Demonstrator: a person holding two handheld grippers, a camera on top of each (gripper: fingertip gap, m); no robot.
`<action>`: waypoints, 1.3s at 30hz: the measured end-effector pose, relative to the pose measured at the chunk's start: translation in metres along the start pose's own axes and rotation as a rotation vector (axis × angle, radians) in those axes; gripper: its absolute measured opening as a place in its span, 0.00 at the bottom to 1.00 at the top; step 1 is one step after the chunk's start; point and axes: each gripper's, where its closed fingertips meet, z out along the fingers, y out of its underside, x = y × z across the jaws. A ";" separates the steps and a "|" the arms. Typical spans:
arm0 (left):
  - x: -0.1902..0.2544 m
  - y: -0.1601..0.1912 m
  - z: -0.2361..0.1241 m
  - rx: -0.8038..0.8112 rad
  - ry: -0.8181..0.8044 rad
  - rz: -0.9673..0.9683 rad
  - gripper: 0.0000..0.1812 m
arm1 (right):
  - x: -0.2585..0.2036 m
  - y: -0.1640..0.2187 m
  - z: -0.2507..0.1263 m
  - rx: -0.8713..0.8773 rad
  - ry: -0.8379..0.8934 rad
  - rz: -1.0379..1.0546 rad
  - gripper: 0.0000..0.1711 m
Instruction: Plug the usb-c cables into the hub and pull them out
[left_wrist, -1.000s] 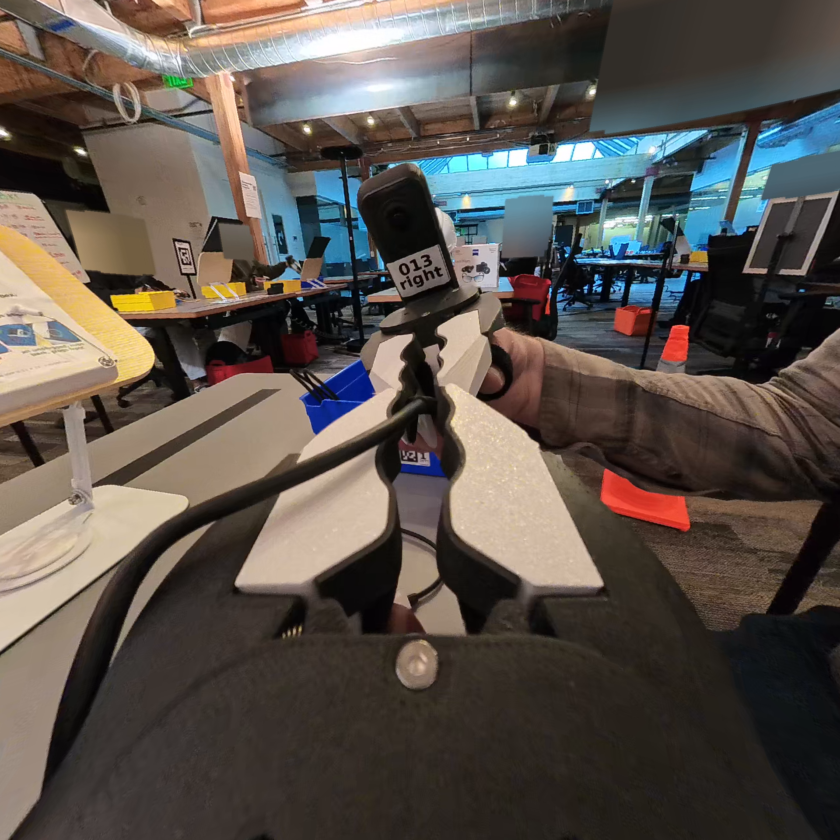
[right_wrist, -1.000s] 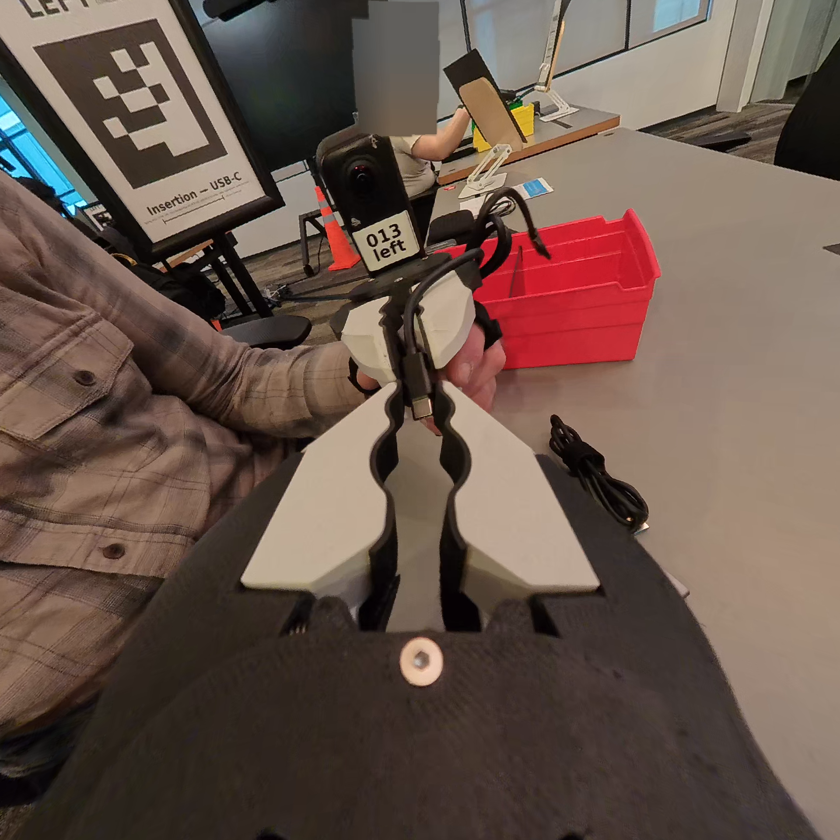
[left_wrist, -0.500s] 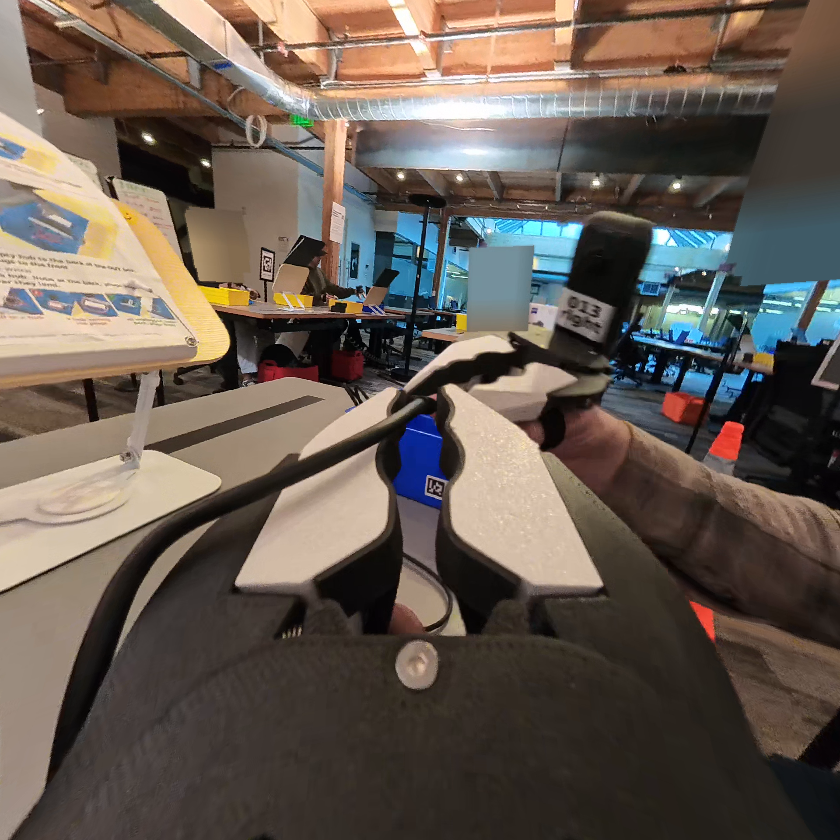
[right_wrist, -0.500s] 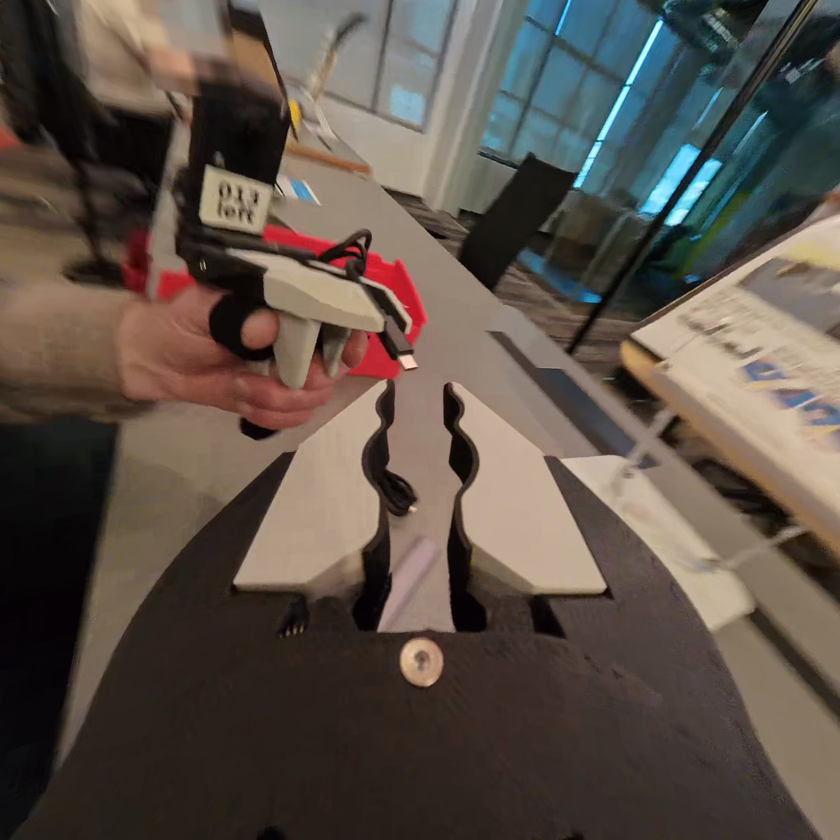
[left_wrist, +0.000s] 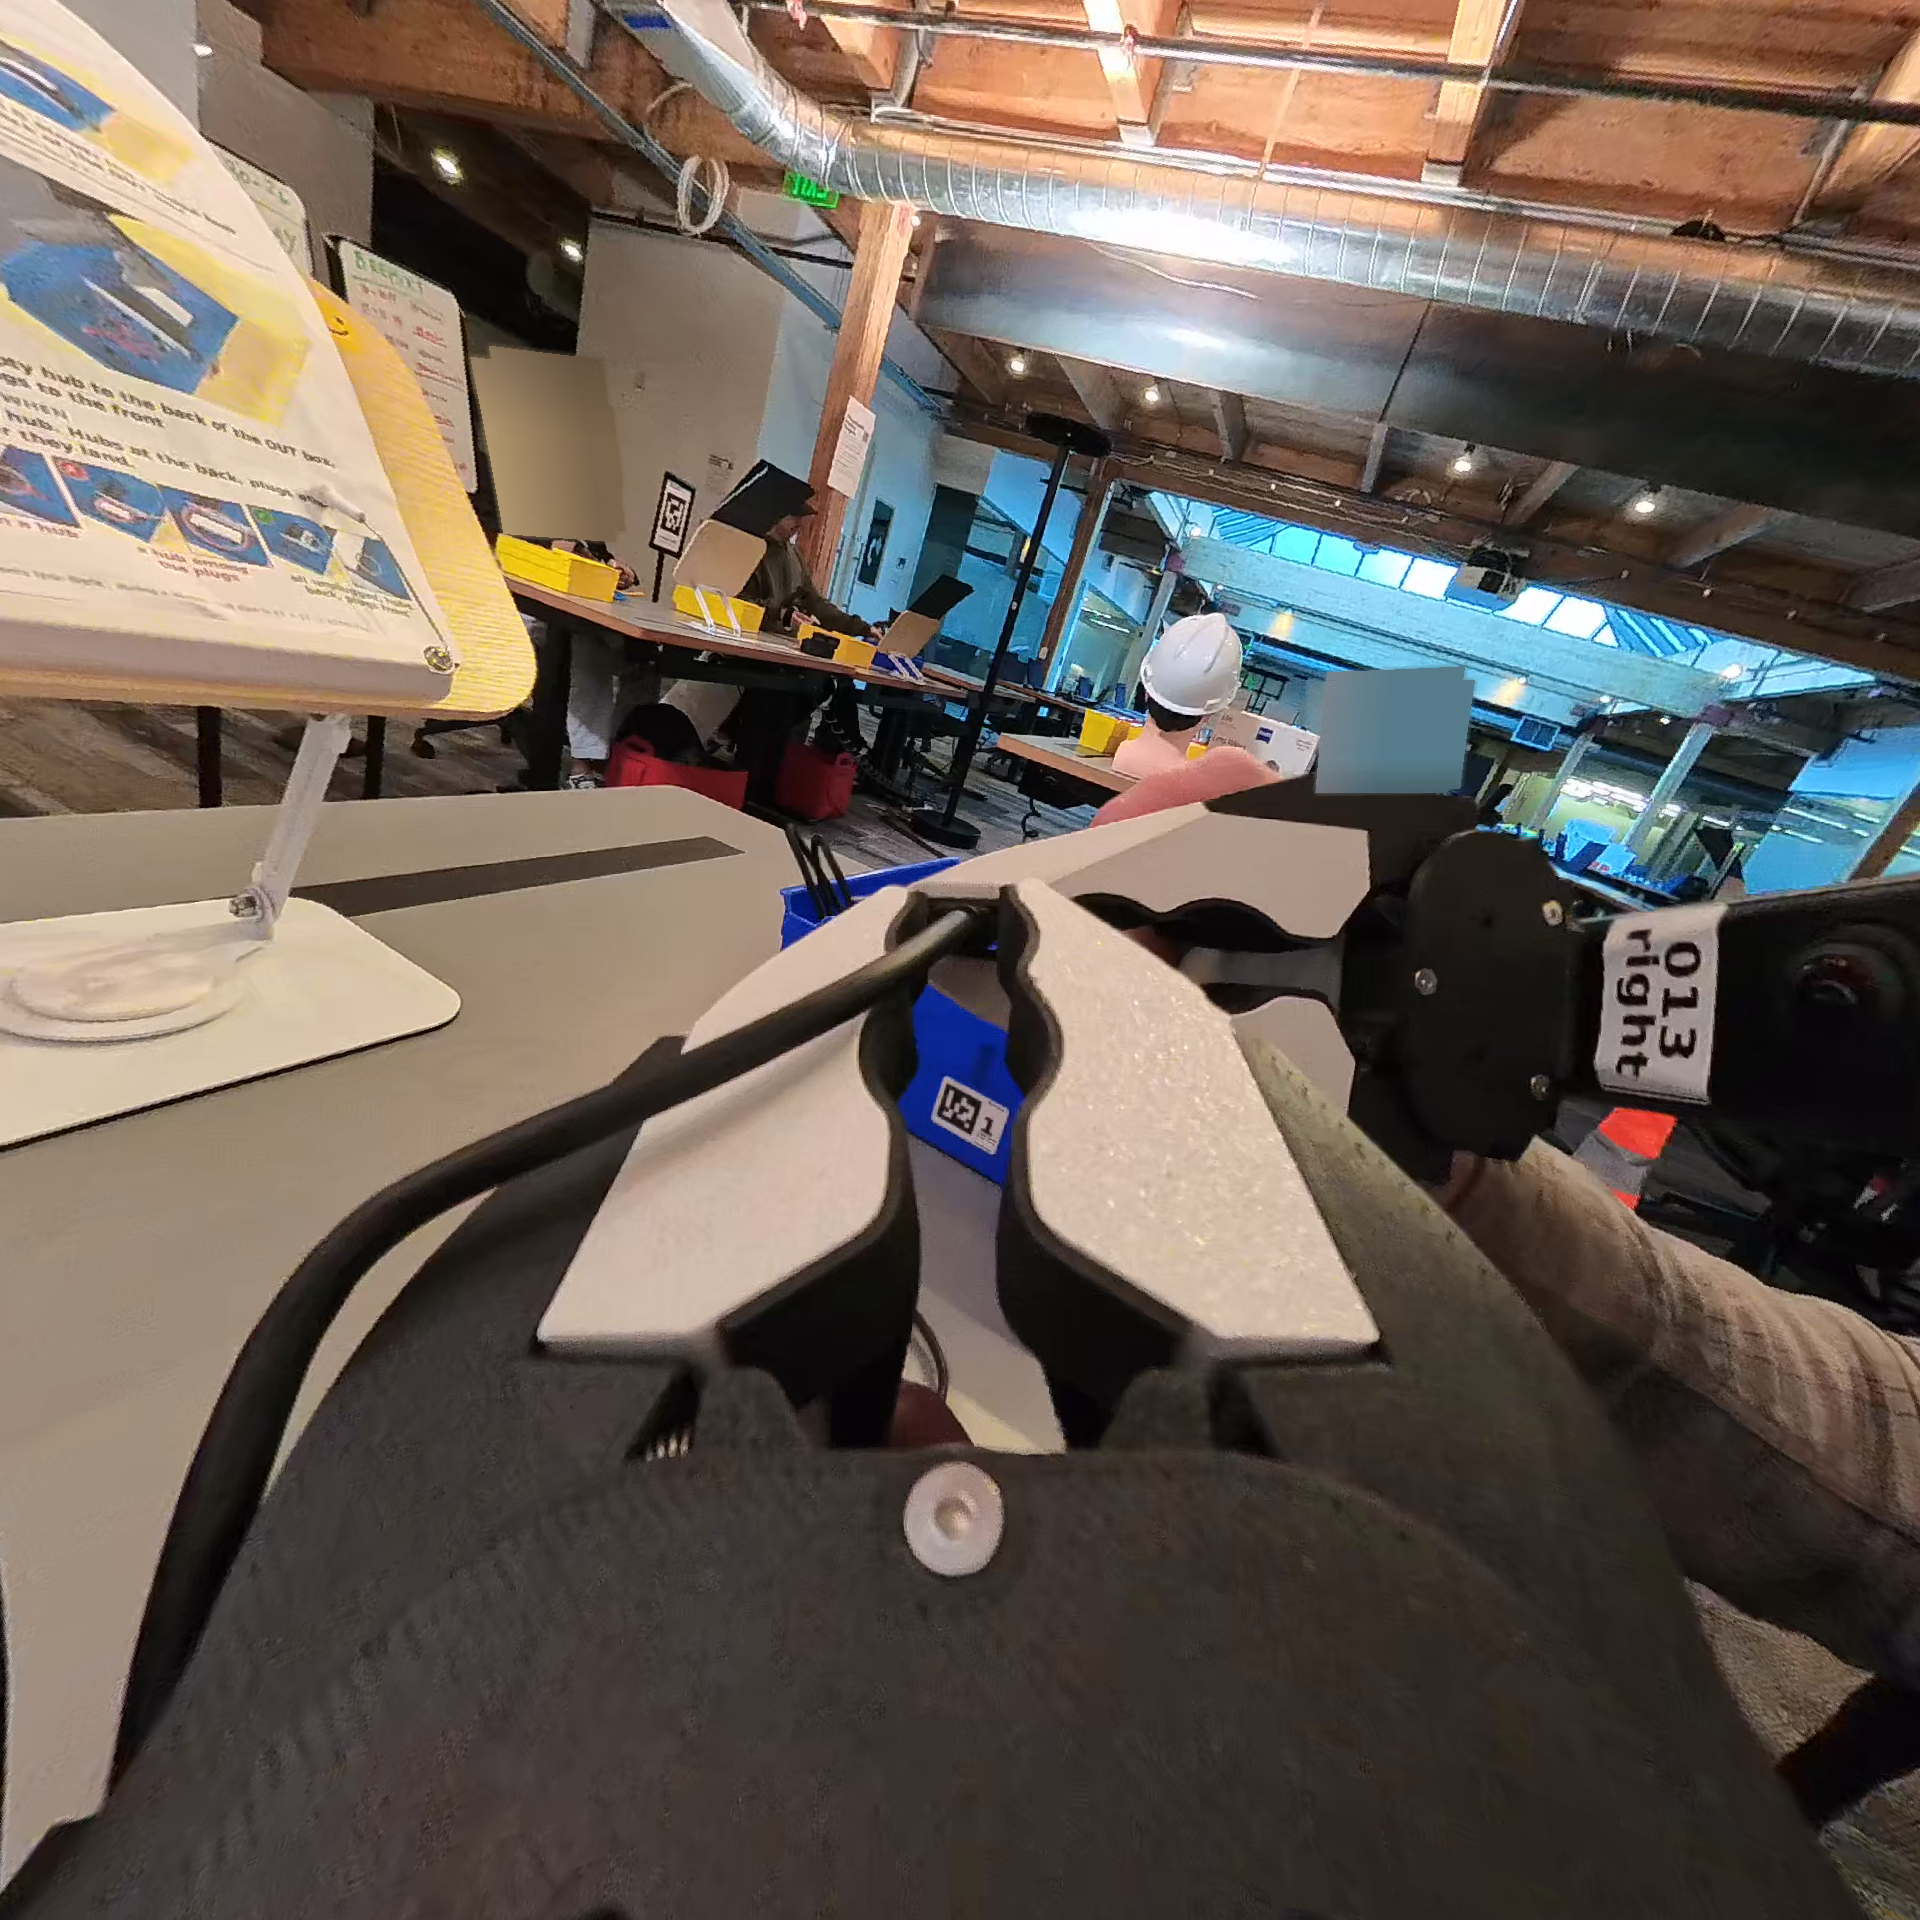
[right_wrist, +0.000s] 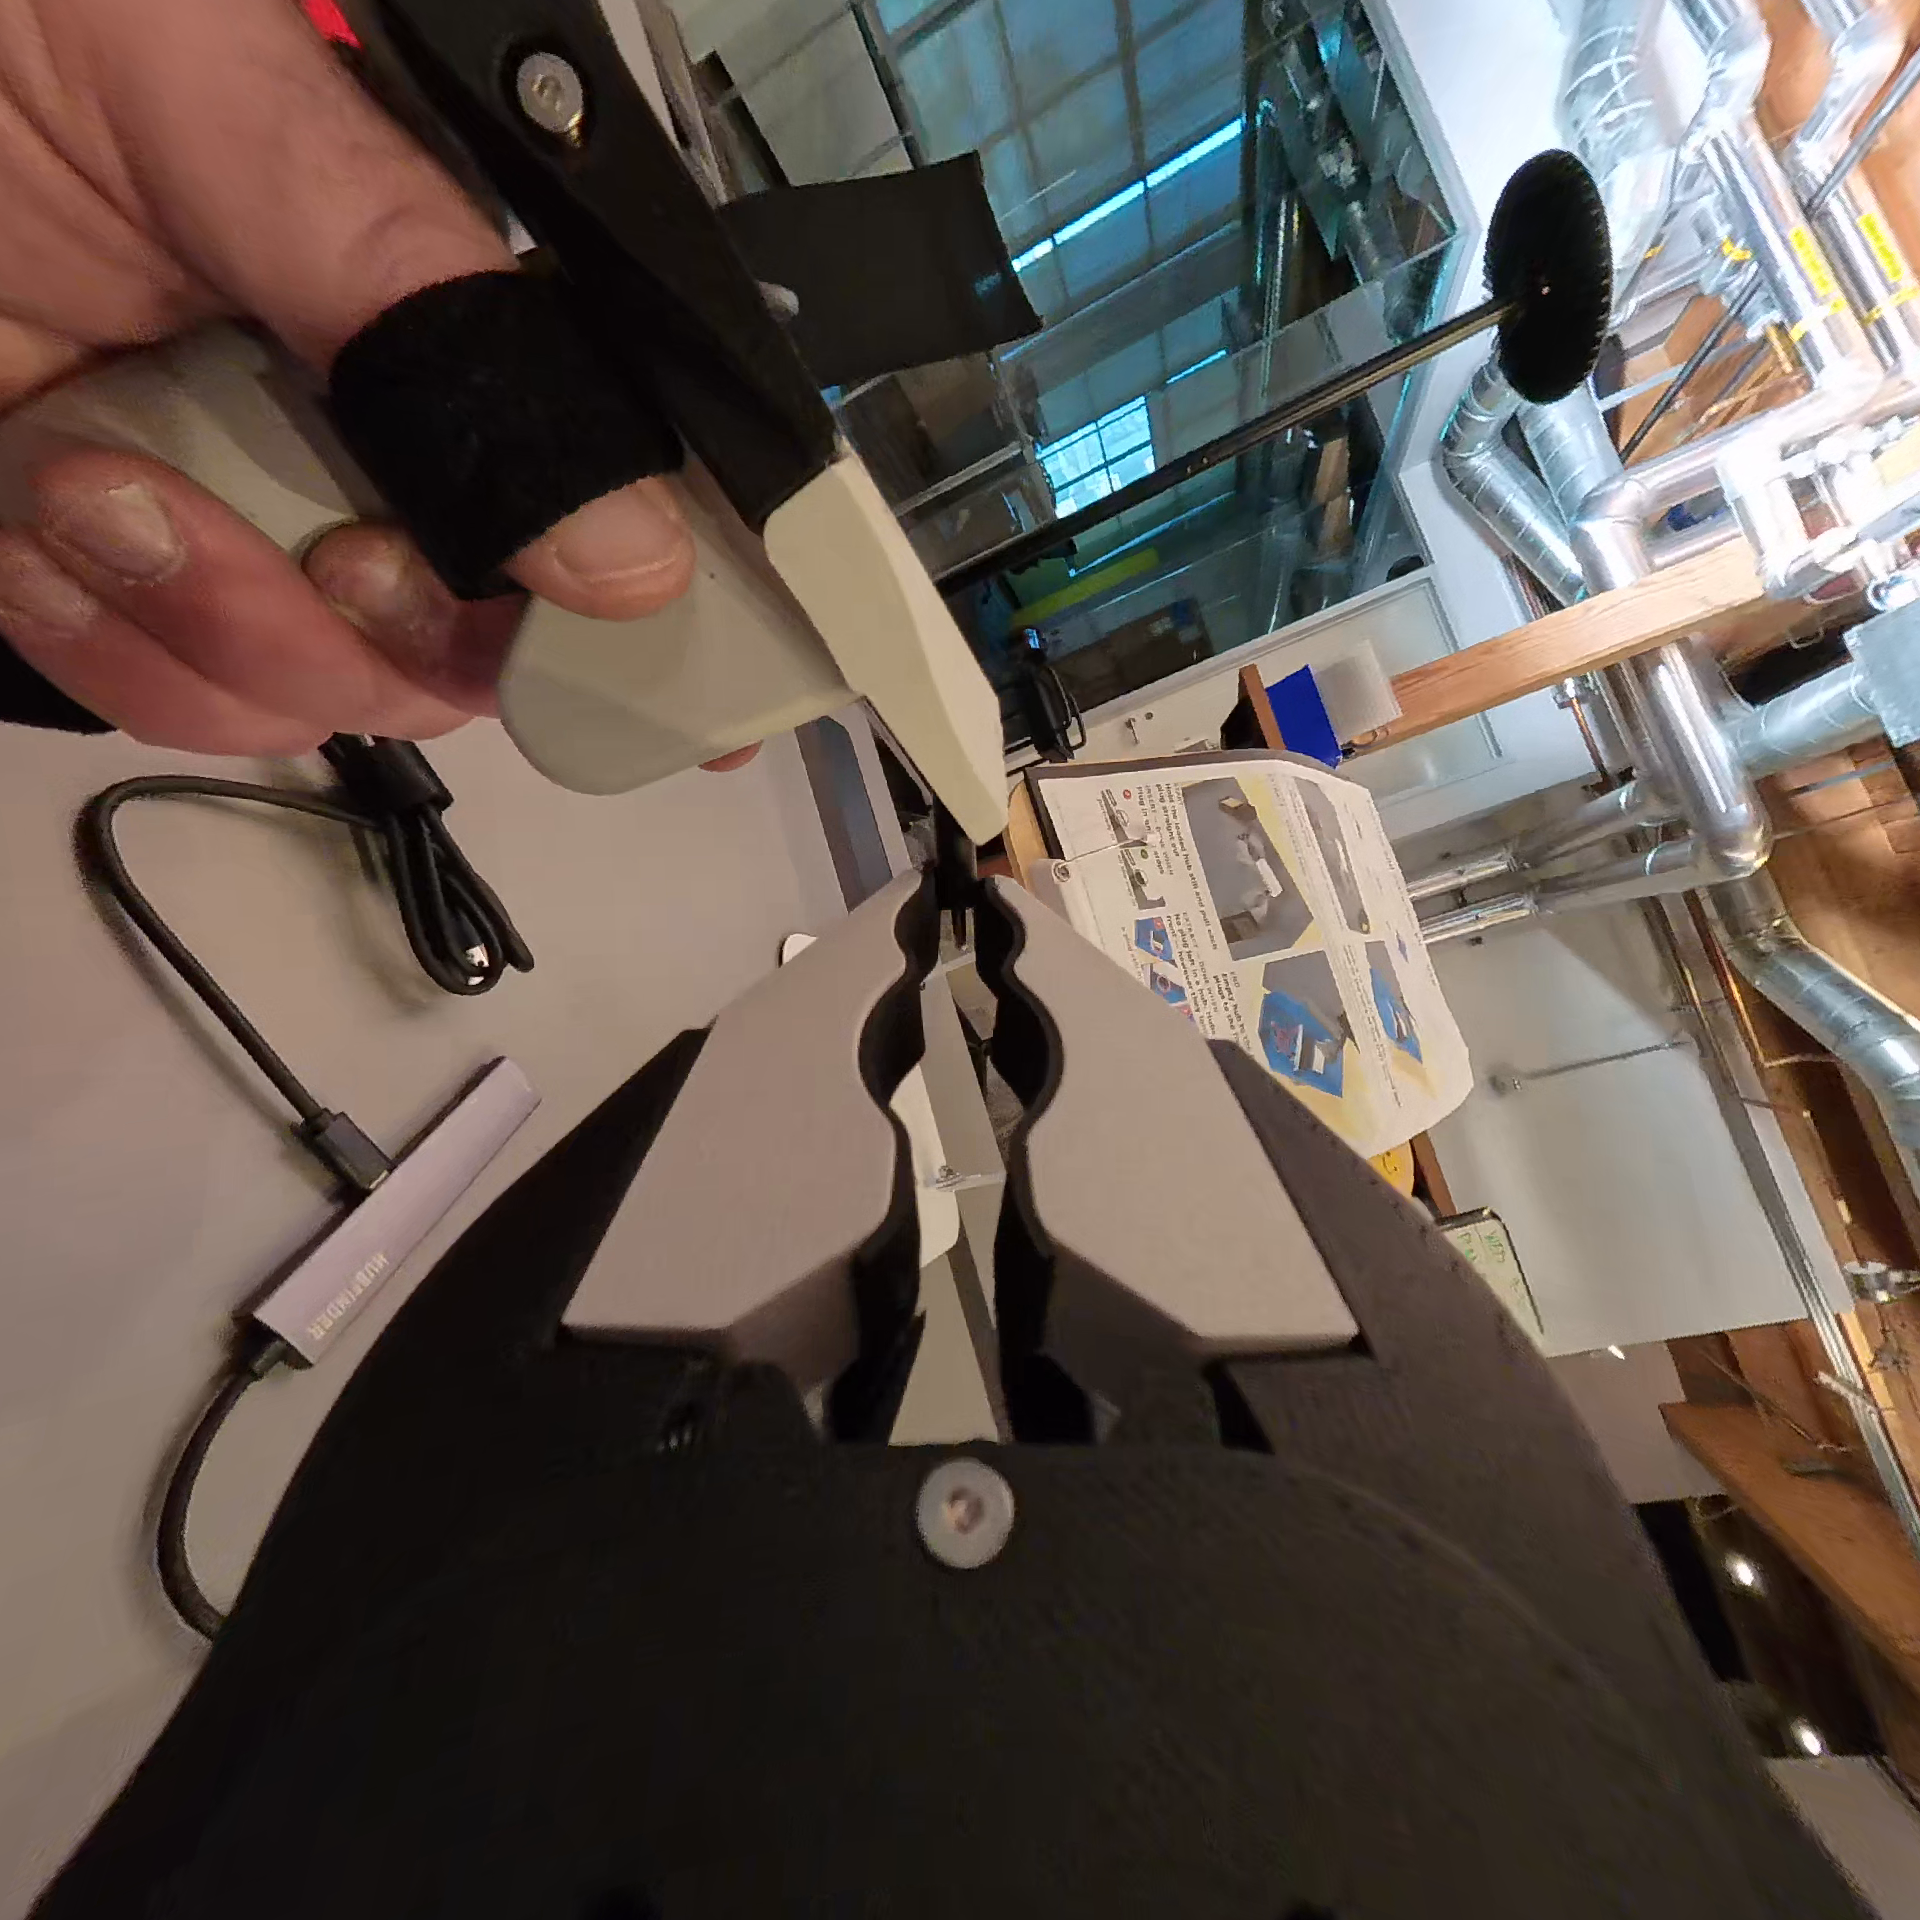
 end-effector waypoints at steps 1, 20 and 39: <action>0.002 -0.001 0.000 0.002 0.008 -0.002 0.07 | 0.000 -0.001 -0.001 0.004 -0.010 -0.011 0.02; 0.016 -0.033 -0.007 0.097 0.211 -0.062 0.28 | 0.001 -0.048 -0.024 0.149 -0.287 -0.117 0.02; 0.029 -0.024 -0.003 -0.040 0.203 0.210 0.04 | 0.005 -0.024 -0.027 0.057 -0.341 -0.127 0.02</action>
